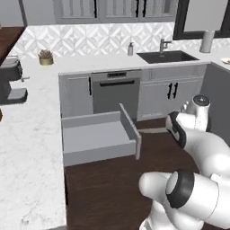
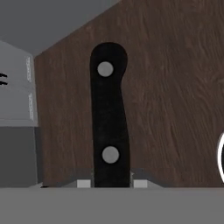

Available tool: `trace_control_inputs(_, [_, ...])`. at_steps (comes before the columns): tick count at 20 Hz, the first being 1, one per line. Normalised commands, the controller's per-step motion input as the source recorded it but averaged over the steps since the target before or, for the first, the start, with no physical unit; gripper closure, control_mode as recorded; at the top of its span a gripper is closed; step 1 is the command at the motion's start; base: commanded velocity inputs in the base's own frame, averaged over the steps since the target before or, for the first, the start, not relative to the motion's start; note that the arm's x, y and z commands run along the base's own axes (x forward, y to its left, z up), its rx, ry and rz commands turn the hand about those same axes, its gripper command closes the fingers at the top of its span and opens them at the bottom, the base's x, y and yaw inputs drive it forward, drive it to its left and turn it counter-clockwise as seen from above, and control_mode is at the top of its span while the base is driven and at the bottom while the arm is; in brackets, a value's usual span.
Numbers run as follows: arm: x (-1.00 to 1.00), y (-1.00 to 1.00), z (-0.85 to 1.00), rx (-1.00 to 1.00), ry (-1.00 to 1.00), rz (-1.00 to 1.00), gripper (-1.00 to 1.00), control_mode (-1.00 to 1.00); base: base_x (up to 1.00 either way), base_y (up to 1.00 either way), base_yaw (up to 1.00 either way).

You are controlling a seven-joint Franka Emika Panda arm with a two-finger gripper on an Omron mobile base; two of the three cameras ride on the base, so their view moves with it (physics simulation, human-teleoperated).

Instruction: Pick up the knife from the drawer and place it on the cutting board. Then place the meat from the plate to the cutting board.

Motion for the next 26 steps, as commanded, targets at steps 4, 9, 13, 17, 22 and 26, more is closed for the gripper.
trace_control_inputs(4, [0.0, 0.0, 0.0, 0.0, 0.0, 0.0, 1.0, 1.0, 0.45, -1.0, -0.34])
trace_control_inputs(9, [0.0, 0.0, 0.0, 0.0, 0.0, 0.0, 1.0, 1.0, 0.65, -1.0, -0.35])
trace_control_inputs(13, [0.0, 0.0, 0.0, 0.0, 0.0, 0.0, 1.0, 1.0, 1.0, -0.88, -0.41])
trace_control_inputs(17, [0.0, 0.0, 0.0, 0.0, 0.0, 0.0, 1.0, 1.0, 1.0, -0.03, -0.21])
trace_control_inputs(22, [0.0, 0.0, 0.0, 0.0, 0.0, 0.0, 1.0, 1.0, 1.0, 0.04, -0.34])
trace_control_inputs(26, [0.0, 0.0, 0.0, 0.0, 0.0, 0.0, 1.0, 1.0, 1.0, 0.0, -0.65])
